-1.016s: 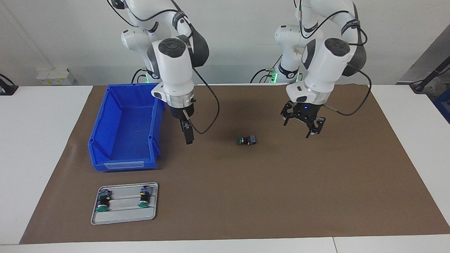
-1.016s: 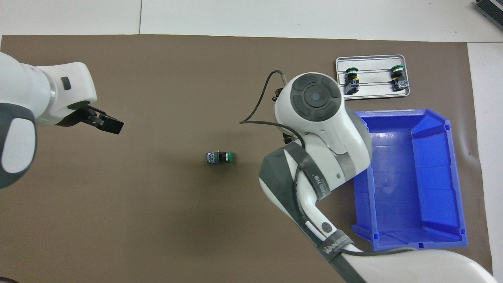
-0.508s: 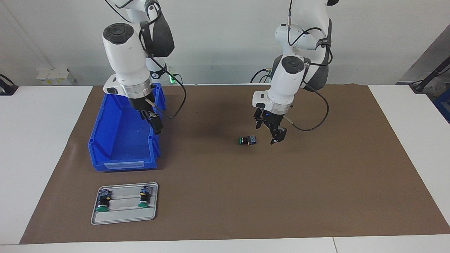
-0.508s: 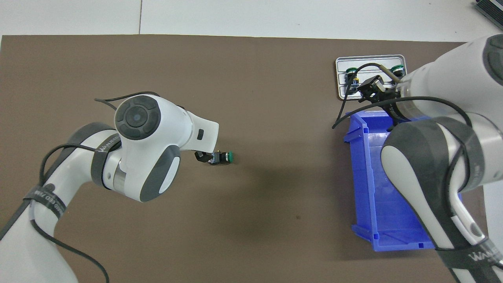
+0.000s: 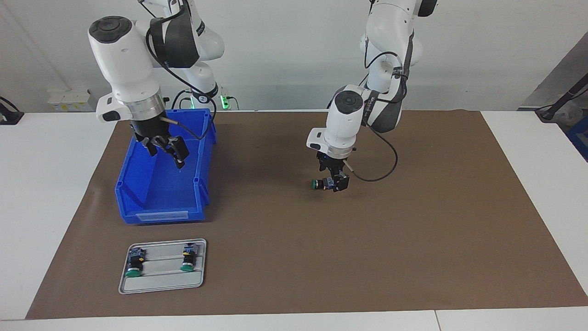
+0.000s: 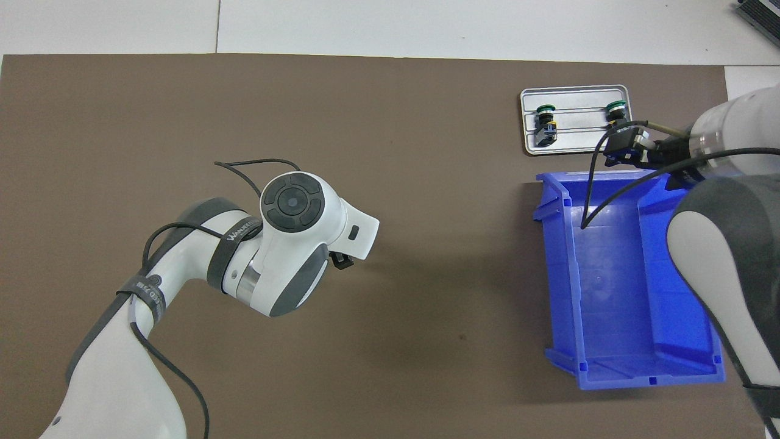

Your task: Place and press button with both arms

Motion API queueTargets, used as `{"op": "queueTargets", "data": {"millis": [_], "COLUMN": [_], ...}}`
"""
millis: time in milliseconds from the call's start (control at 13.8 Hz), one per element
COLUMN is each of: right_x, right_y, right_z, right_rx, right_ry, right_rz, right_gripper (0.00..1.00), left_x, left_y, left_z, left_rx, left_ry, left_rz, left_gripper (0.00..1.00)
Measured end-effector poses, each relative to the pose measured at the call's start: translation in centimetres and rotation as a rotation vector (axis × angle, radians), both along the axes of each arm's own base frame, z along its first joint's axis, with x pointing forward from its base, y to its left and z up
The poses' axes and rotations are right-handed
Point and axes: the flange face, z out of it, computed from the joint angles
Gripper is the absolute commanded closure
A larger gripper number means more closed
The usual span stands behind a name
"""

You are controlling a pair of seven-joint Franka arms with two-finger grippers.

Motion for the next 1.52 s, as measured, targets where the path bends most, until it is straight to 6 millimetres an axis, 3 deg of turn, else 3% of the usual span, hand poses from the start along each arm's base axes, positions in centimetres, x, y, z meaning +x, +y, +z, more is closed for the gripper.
{"op": "queueTargets", "data": {"millis": [363,1089,1525], "right_x": [-0.8,-2.3,-2.9], "right_y": [-2.6,-3.1,-3.3], "right_z": [1.6,3.6,3.9], "right_rx": [0.023,0.012,0.013], "right_ry": [0.059,0.092,0.133], "right_rz": [0.154,0.262,0.26], "right_gripper": [0.01,0.0,0.0], "left_x": [-0.3,0.2,-0.9], "left_y": [-1.0,-1.5,-0.9], "left_z": [-1.1,-3.4,-5.5], "left_rx": [0.016,-0.008,-0.008], "left_ry": [-0.013,-0.054,-0.054], "left_rz": [-0.041,-0.128,-0.157], "left_gripper": [0.0,0.0,0.0]}}
